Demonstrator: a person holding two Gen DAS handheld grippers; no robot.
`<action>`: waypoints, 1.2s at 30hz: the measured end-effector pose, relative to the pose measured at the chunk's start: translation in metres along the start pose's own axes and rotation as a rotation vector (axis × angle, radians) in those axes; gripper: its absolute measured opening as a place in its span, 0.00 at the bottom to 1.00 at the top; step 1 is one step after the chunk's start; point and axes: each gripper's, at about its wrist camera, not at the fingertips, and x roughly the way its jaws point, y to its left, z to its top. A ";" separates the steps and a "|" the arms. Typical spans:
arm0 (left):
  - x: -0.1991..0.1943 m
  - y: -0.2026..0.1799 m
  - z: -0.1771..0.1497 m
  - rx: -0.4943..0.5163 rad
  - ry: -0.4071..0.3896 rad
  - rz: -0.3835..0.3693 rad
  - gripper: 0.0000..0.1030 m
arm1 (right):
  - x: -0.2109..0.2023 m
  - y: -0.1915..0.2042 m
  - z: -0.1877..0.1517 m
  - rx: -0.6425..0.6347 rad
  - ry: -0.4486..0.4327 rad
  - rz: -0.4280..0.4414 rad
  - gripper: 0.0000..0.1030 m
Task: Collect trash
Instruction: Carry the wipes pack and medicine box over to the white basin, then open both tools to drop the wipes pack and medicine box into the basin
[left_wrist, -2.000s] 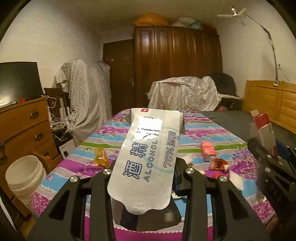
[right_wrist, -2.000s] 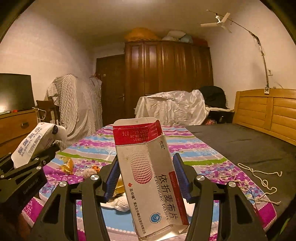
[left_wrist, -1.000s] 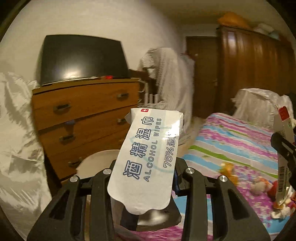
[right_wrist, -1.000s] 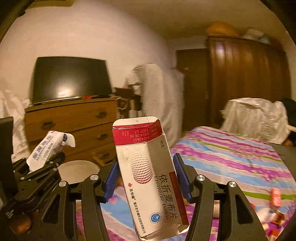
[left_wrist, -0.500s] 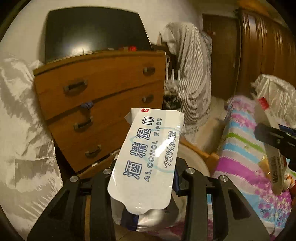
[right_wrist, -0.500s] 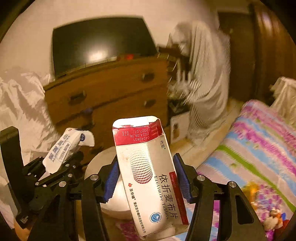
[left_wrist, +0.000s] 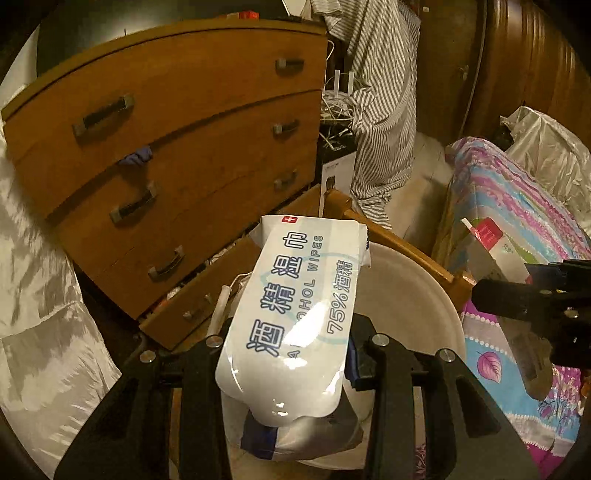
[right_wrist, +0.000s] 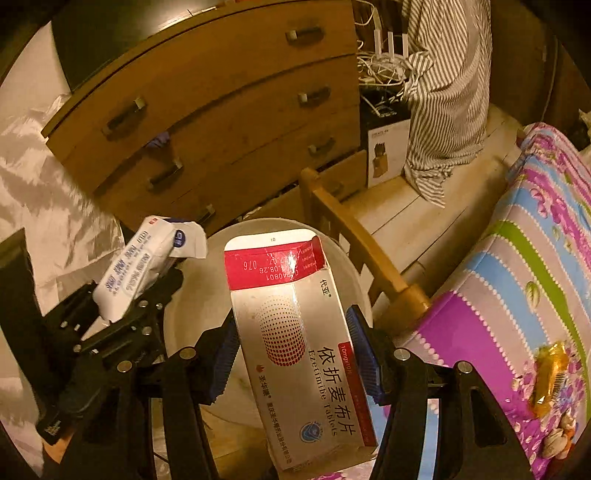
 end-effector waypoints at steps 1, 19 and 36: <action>0.003 0.002 -0.001 -0.003 0.005 -0.004 0.35 | 0.004 0.003 0.003 -0.001 0.007 0.001 0.57; 0.034 0.036 -0.005 -0.079 0.050 -0.018 0.35 | 0.005 -0.035 0.004 0.070 0.031 0.054 0.57; 0.028 0.038 0.001 -0.103 -0.002 -0.018 0.73 | -0.004 -0.031 0.008 0.075 -0.006 0.095 0.69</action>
